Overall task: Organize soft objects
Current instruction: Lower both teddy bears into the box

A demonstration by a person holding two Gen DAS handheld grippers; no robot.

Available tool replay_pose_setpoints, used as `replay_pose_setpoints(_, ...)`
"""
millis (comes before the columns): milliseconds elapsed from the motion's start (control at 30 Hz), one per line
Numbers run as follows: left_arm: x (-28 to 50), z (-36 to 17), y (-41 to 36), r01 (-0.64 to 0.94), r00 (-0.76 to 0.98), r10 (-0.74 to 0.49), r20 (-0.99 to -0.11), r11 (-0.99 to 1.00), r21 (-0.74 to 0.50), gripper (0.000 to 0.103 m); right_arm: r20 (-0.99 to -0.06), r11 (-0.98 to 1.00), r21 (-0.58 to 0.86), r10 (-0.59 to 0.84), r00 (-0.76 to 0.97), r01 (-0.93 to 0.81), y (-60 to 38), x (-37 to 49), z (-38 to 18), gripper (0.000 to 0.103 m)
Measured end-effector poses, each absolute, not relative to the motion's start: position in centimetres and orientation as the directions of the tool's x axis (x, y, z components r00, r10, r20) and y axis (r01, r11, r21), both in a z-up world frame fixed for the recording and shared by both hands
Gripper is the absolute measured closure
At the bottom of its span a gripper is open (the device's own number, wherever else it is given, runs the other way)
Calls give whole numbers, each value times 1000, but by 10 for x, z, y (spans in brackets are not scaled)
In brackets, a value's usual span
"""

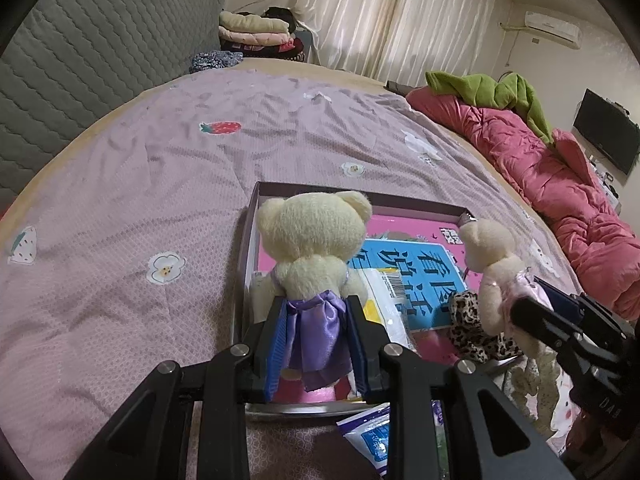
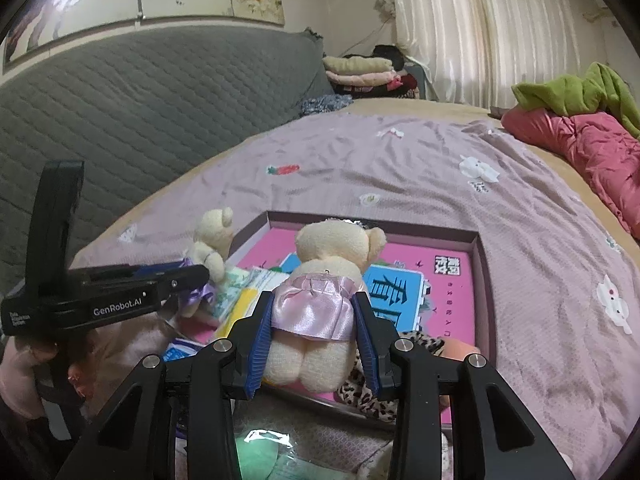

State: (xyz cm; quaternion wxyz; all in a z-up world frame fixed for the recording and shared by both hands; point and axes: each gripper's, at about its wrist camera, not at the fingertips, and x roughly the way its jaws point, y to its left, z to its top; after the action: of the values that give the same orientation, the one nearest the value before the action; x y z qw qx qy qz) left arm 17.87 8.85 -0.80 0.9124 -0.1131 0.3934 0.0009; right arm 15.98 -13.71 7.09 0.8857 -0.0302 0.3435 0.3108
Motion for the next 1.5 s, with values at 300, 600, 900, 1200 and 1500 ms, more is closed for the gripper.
replay_pose_setpoints(300,183,-12,80,-65,670,-87,-737,982,-175,74,-684,819,139,486,544,-557,-127,167,50,63)
replay_pose_setpoints(600,184,-18,70,-44,657,-61,-752,992,-119,73,-722,822,91,443,532,-562,-119,169,36,63)
replay_pose_setpoints(900,185,-19,71,-48,657,-59,-752,992,-120,73,-743,827,70,417,523,-558,-117,169,27,62)
replay_pose_setpoints(1200,187,-20,70,-46,648,-58,-760,992,-114,72,-751,825,70,413,514,-561,-115,169,23,60)
replay_pose_setpoints(1500,188,-20,70,-45,646,-60,-761,992,-116,71,-729,822,146,466,503,-550,-124,171,28,53)
